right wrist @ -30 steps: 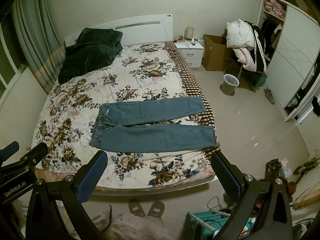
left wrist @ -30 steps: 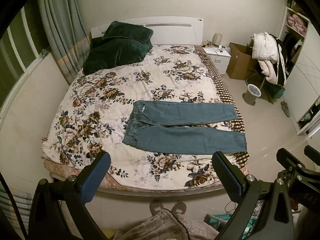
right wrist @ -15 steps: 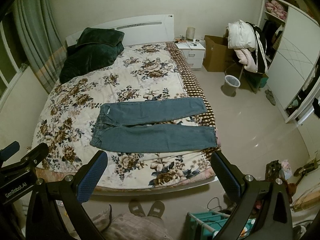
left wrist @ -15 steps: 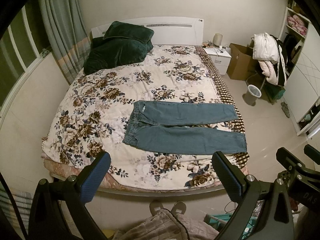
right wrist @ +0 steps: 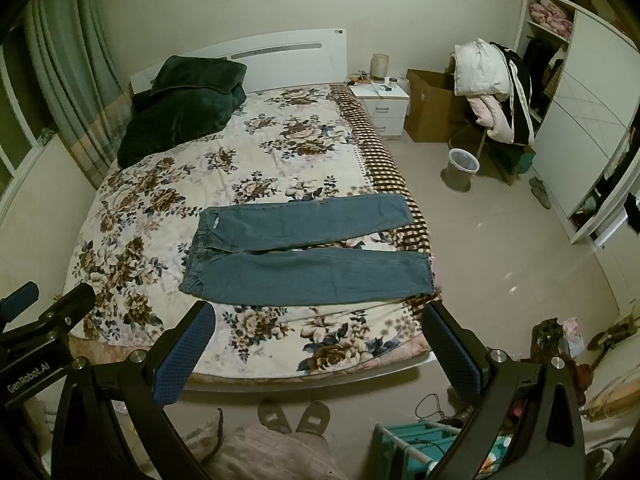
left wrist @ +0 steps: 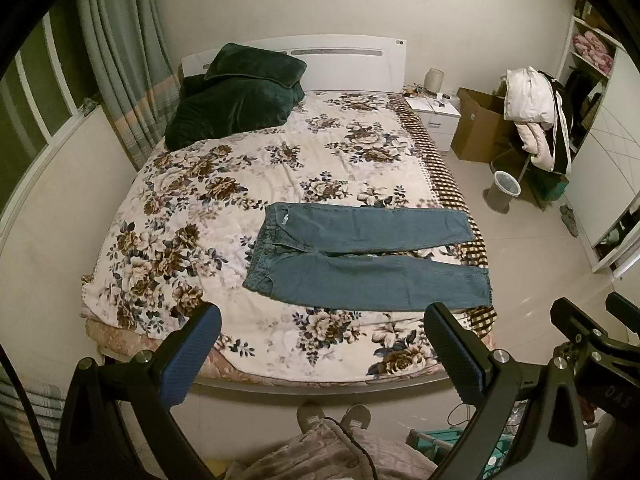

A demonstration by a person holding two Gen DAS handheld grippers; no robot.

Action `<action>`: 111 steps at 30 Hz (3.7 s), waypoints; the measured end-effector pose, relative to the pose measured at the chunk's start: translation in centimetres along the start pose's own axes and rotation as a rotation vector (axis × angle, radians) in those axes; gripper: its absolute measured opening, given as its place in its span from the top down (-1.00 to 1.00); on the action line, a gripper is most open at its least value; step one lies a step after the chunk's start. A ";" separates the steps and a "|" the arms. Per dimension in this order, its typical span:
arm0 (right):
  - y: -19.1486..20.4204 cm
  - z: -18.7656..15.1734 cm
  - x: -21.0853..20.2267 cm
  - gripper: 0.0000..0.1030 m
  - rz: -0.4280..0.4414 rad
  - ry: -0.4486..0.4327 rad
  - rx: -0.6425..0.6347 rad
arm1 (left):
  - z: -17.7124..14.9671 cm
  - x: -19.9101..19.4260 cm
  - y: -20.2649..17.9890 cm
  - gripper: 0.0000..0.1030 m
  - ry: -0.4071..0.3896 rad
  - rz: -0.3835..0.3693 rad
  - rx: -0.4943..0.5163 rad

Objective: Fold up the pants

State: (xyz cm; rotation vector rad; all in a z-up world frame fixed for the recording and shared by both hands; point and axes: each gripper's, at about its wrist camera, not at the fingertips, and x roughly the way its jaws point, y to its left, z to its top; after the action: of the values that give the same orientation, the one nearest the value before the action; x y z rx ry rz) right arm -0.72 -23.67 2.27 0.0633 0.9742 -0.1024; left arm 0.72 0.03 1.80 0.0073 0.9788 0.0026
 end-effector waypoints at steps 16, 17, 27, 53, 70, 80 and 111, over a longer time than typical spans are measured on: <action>-0.3 0.2 2.7 -1.00 -0.043 -0.035 0.030 | 4.2 3.4 -1.9 -1.00 -0.063 0.018 0.026; -0.3 0.6 3.8 -1.00 -0.063 -0.047 0.029 | 4.6 4.1 -1.8 -1.00 -0.065 0.025 0.026; -3.2 9.0 19.3 -1.00 -0.101 -0.006 -0.011 | 11.0 18.4 -2.6 -1.00 -0.062 0.090 0.058; 0.6 20.5 98.1 -0.99 -0.091 0.619 -0.683 | 17.3 85.1 -12.8 -0.98 0.602 0.072 0.624; -0.5 22.4 96.9 0.87 0.122 0.588 -0.565 | 18.8 80.6 -9.8 0.91 0.454 -0.202 0.538; -1.9 21.3 79.7 0.88 0.151 0.406 -0.436 | 14.2 67.3 -8.4 0.92 0.266 -0.189 0.247; -10.2 9.7 72.3 -0.84 0.065 0.480 0.167 | -4.1 64.0 -5.1 -0.94 0.382 -0.003 -0.194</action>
State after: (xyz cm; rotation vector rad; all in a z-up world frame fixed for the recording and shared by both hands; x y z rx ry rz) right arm 46.41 -39.03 -52.22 0.2828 1.4400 -0.1112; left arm 33.03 -4.74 -53.62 -0.1787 1.3571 0.0998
